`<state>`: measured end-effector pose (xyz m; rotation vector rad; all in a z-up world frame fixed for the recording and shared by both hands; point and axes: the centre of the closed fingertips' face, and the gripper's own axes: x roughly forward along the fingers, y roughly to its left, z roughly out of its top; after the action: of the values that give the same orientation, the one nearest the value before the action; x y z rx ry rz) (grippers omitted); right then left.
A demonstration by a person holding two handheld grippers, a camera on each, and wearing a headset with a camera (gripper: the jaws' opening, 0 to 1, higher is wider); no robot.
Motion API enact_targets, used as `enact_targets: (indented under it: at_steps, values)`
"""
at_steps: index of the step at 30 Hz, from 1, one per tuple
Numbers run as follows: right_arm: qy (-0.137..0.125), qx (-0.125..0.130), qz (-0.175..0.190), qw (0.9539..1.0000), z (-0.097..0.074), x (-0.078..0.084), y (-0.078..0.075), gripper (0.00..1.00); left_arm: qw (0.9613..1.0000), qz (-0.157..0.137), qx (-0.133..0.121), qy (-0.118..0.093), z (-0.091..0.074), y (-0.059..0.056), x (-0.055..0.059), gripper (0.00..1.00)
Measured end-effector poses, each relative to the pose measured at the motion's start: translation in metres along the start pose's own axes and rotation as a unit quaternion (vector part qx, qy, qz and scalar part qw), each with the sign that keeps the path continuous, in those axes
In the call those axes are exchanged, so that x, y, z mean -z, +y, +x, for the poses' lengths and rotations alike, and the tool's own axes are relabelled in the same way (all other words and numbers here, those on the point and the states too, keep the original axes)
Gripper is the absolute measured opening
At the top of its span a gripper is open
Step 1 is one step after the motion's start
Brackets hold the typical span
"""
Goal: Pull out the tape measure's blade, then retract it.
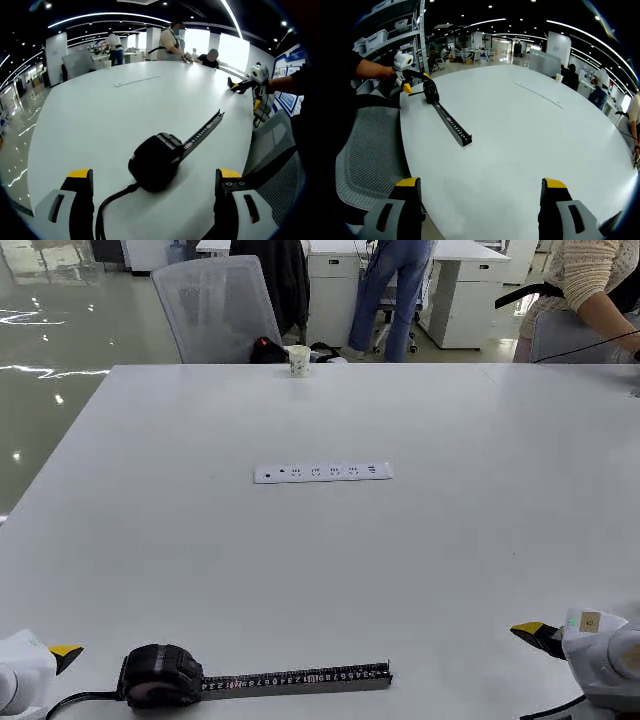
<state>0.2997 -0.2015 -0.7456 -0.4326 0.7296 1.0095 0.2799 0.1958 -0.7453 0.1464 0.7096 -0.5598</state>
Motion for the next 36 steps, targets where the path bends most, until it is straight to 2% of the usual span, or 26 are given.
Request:
enact_targets:
  at_steps: [2, 8, 13, 19, 21, 23, 29, 33, 36]
  values:
    - [0.002, -0.004, -0.006, 1.0000, 0.002, -0.005, 0.001, 0.99, 0.9999, -0.009, -0.003, 0.011, 0.002, 0.002, 0.002, 0.99]
    - [0.004, -0.009, -0.015, 0.9998, 0.007, -0.015, -0.002, 0.99, 0.9997, -0.022, -0.010, -0.008, 0.004, 0.000, -0.005, 0.99]
    - [0.006, -0.016, -0.029, 0.9994, 0.011, -0.024, -0.001, 0.99, 0.9996, -0.016, -0.010, -0.020, 0.008, -0.004, -0.009, 0.99]
    - [0.010, -0.024, -0.047, 0.9985, 0.016, -0.033, 0.003, 0.99, 0.9993, -0.023, -0.011, -0.028, 0.012, -0.014, -0.013, 0.99]
    - [0.011, -0.026, -0.052, 0.9982, 0.018, -0.035, 0.004, 0.99, 0.9994, -0.019, -0.009, -0.027, 0.014, -0.018, -0.013, 0.99]
    - [0.012, -0.030, -0.054, 0.9980, 0.020, -0.038, 0.005, 0.99, 0.9994, -0.016, -0.014, -0.026, 0.015, -0.017, -0.012, 0.99]
    - [0.020, -0.038, -0.064, 0.9970, 0.027, -0.040, 0.009, 0.99, 0.9982, -0.042, -0.029, -0.031, 0.017, -0.019, -0.009, 0.99]
    - [0.025, -0.042, -0.073, 0.9961, 0.031, -0.044, 0.010, 0.99, 0.9969, -0.057, -0.033, -0.043, 0.018, -0.021, -0.009, 0.99]
    - [0.027, -0.046, -0.078, 0.9955, 0.035, -0.047, 0.011, 0.99, 0.9965, -0.057, -0.046, -0.042, 0.020, -0.021, -0.007, 0.99]
